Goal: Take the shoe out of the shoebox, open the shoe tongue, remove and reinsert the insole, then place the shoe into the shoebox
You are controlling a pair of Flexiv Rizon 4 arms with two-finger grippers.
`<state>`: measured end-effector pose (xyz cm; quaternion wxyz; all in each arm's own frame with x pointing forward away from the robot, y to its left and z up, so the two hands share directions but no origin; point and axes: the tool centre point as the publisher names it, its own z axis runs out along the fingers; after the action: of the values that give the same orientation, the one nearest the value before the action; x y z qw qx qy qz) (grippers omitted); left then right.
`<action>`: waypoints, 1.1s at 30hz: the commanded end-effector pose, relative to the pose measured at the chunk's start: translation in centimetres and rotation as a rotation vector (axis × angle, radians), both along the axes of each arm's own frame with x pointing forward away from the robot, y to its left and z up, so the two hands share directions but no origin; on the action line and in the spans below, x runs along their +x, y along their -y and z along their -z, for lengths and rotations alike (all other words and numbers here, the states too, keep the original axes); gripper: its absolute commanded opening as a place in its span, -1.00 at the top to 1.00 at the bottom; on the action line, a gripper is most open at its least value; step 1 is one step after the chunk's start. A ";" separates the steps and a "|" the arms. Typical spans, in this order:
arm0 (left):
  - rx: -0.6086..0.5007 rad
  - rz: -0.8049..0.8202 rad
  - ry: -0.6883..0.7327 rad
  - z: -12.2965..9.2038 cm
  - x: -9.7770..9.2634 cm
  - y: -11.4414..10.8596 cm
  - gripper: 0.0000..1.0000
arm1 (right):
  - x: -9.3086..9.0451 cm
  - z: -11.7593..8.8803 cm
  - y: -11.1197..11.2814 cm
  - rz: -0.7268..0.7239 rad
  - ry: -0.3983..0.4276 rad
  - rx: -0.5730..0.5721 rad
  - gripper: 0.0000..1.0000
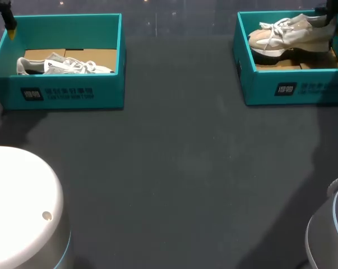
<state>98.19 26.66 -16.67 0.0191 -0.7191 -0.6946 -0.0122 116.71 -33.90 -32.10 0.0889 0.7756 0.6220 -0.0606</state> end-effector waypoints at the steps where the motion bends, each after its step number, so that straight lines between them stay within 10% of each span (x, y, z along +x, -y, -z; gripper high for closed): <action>1: 0.002 0.001 0.000 0.0 0.0 0.0 -1.00 | -0.8 -0.9 0.1 0.004 0.014 0.006 1.00; 16: 0.002 0.001 0.000 0.0 0.0 0.0 -1.00 | -0.8 -1.1 0.1 0.009 0.006 0.008 1.00; 33: 0.002 0.001 0.000 0.0 0.0 0.0 -1.00 | -1.4 -7.0 2.0 0.033 0.046 -0.017 1.00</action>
<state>98.19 26.66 -16.68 0.0192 -0.7191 -0.6945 -0.0122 116.02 -36.32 -26.46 0.1049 0.7862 0.6069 -0.0503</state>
